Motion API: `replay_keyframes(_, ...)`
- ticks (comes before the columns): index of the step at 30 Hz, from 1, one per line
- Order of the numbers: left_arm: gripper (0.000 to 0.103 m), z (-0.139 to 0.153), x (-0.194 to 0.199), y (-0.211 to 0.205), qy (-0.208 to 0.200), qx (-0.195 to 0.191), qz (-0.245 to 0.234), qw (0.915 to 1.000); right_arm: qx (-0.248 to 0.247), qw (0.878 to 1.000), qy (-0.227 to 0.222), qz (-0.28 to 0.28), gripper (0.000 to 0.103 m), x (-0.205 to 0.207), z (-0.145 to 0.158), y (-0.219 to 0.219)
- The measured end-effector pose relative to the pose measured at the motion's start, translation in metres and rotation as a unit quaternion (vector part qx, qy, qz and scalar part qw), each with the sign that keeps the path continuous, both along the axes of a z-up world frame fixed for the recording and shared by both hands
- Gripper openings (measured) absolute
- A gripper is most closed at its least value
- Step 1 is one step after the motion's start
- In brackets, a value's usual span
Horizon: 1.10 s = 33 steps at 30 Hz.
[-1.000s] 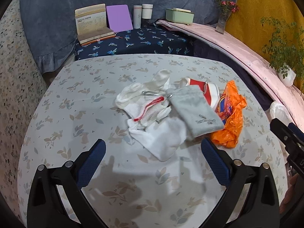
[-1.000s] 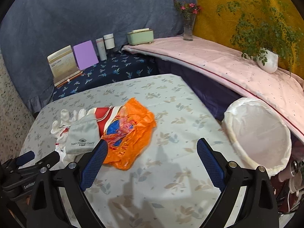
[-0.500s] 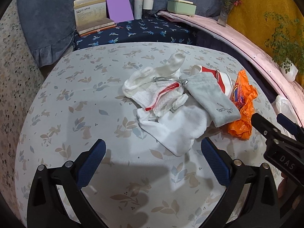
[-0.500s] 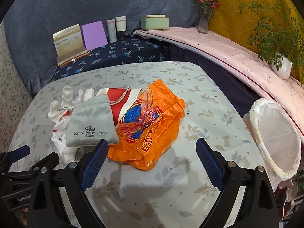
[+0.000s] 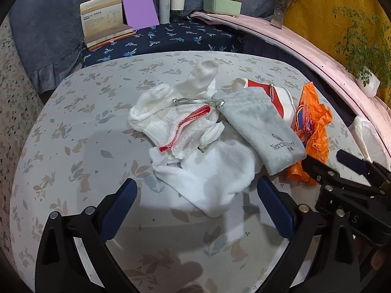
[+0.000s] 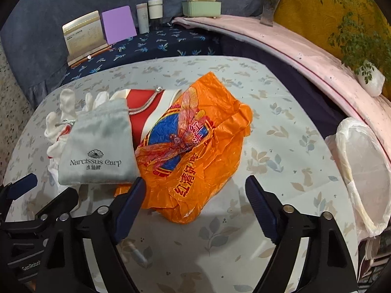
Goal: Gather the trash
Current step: 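Grasp the second orange bag with the right tool while the left tool grasps a white sock, then carry the bag and sock over the bin and open both tools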
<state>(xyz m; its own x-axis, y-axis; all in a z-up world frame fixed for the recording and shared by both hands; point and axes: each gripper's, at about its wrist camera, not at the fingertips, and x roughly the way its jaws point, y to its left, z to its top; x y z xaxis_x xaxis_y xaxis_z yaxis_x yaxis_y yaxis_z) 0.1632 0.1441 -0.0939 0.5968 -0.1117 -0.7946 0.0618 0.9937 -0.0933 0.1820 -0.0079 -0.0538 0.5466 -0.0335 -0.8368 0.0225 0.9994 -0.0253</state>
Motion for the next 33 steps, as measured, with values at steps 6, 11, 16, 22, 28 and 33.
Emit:
replay_keyframes(6, 0.051, -0.009, 0.008, -0.005, 0.025, -0.019, -0.012, 0.9994, 0.047, 0.999, 0.027, 0.001, 0.047, -0.001, -0.010, -0.009)
replay_keyframes(11, 0.014, -0.006, 0.004, -0.008, 0.029, -0.039, -0.022, 0.9986, 0.057, 0.998, 0.028, 0.020, 0.027, -0.009, -0.004, -0.010)
replay_keyframes(16, 0.009, 0.009, -0.007, -0.007, 0.021, -0.061, -0.030, 0.9975, 0.063, 0.998, 0.010, 0.027, 0.017, -0.018, 0.014, -0.017)
replay_keyframes(22, 0.009, 0.037, -0.022, -0.014, -0.002, -0.080, -0.041, 0.9959, 0.066, 0.997, -0.029, 0.029, 0.014, -0.032, 0.049, -0.028)
replay_keyframes(28, 0.009, 0.070, -0.033, -0.031, -0.028, -0.094, -0.061, 0.9933, 0.076, 0.995, -0.064, 0.019, 0.014, -0.046, 0.079, -0.046)
replay_keyframes(33, 0.009, 0.092, -0.040, -0.051, -0.049, -0.097, -0.082, 0.9908, 0.082, 0.992, -0.093, 0.001, 0.014, -0.057, 0.103, -0.068)
